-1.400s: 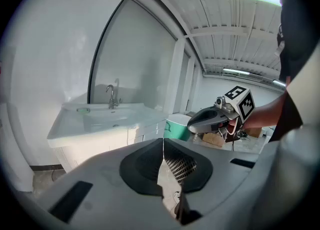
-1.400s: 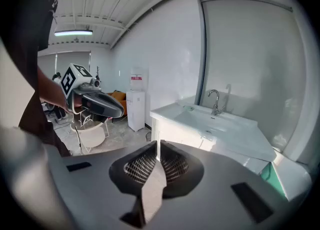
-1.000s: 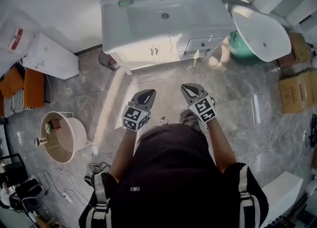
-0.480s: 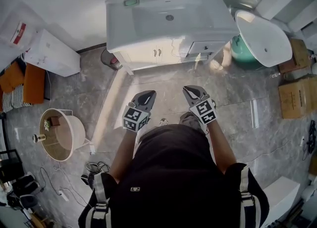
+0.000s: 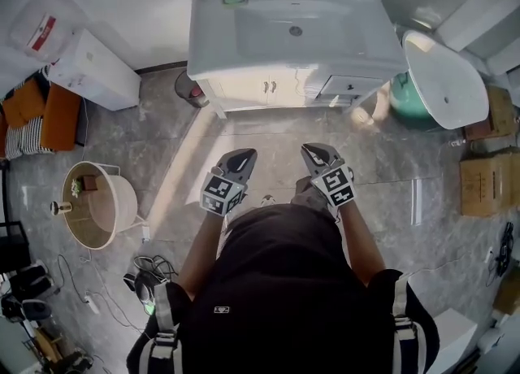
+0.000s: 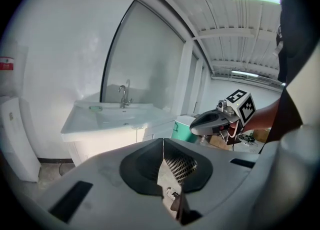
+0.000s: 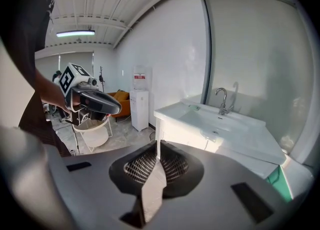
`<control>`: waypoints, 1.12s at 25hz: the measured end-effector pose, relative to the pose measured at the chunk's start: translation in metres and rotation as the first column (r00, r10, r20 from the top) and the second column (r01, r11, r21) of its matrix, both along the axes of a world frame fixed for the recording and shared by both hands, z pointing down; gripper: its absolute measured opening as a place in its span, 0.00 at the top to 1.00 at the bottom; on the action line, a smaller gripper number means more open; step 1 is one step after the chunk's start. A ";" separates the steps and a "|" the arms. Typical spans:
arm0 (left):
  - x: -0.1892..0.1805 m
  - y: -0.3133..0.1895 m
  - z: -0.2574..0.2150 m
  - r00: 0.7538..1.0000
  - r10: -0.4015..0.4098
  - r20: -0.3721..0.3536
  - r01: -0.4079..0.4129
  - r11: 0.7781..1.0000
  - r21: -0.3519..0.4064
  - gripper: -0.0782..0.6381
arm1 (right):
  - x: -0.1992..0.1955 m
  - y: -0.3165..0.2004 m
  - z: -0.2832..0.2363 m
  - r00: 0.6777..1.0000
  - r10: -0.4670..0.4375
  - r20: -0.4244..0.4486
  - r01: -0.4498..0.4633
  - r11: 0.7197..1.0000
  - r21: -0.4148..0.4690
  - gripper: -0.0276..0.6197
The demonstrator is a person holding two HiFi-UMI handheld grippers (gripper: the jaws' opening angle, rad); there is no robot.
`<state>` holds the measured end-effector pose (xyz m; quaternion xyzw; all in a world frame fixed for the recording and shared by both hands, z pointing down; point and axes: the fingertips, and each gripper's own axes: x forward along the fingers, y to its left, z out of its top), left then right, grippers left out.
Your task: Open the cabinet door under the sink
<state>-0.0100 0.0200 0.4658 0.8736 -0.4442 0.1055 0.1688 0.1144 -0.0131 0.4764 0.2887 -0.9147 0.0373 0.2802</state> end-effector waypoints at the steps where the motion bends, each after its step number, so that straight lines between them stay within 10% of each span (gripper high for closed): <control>1: -0.004 -0.002 0.000 1.000 -0.023 -0.003 0.023 1.000 -0.007 0.87 | -0.002 -0.002 0.002 1.000 -0.011 0.002 0.011 1.000 -0.006 0.84; 17: -0.010 -0.070 0.026 0.976 -0.213 0.035 0.216 0.971 -0.102 0.87 | 0.013 -0.088 0.028 0.991 -0.133 0.012 0.134 0.984 -0.120 0.84; 28: -0.004 -0.144 0.078 0.927 -0.370 0.062 0.375 0.912 -0.166 0.87 | 0.020 -0.165 0.088 0.969 -0.244 0.026 0.244 0.944 -0.224 0.84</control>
